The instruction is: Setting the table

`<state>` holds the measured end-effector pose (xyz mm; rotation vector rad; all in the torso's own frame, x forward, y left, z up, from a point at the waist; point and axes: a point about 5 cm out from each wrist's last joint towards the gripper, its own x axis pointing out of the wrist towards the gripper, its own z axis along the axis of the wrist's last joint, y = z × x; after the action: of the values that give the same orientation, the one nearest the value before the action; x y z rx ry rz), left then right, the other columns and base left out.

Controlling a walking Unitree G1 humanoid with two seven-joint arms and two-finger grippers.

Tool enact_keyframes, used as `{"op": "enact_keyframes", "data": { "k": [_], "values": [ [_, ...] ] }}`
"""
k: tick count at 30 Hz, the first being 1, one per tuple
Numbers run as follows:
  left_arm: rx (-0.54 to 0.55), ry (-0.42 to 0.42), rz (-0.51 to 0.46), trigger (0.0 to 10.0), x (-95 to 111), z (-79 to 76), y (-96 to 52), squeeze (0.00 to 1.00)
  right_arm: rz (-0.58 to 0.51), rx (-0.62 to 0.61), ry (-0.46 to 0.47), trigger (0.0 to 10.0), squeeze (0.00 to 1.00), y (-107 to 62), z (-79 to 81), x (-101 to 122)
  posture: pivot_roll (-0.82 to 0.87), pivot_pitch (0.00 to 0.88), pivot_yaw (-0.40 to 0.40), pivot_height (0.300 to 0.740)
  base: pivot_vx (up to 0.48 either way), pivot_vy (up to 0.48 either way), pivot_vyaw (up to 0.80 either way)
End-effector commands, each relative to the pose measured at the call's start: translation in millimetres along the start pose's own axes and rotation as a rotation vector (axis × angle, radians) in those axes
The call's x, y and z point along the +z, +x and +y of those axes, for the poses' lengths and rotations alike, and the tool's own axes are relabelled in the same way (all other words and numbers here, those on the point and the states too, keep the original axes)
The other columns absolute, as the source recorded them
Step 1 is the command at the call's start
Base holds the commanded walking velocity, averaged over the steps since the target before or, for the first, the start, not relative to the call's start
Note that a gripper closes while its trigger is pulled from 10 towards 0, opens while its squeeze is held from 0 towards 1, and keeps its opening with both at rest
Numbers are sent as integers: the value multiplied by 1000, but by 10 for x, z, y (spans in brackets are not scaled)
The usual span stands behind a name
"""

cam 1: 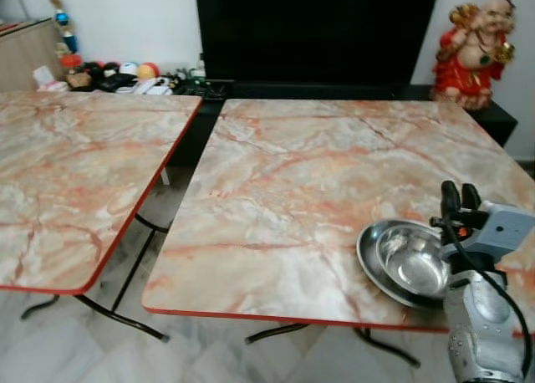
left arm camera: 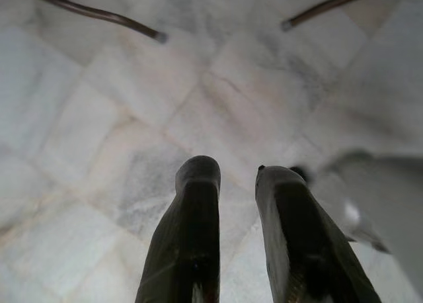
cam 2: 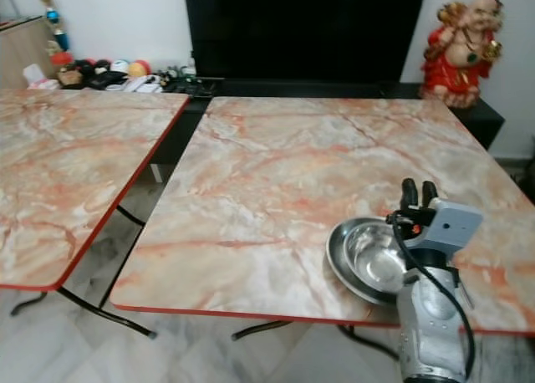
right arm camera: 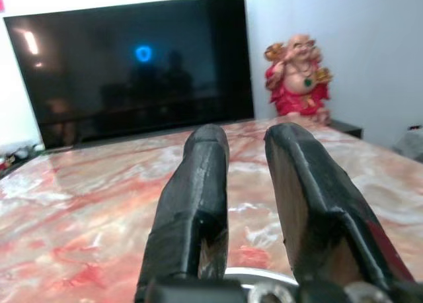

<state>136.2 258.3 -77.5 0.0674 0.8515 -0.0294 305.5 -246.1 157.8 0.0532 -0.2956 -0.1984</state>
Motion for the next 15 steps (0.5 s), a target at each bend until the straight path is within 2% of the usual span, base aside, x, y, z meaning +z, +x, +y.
{"op": "enact_keyframes", "data": {
  "k": [1,11,15],
  "values": [
    [7,25,-5,10000,29,59,-9,0,-24,24,8,10000,0,39,71,60,61,0,-9,740,0,480,0],
    [-7,23,-9,10000,49,-1,19,0,-12,52,17,10000,0,59,129,51,66,0,-34,740,0,480,0],
    [-7,20,-9,10000,36,-2,12,0,-5,68,34,10000,0,49,210,30,71,0,-37,740,0,480,0]
  ]
}}
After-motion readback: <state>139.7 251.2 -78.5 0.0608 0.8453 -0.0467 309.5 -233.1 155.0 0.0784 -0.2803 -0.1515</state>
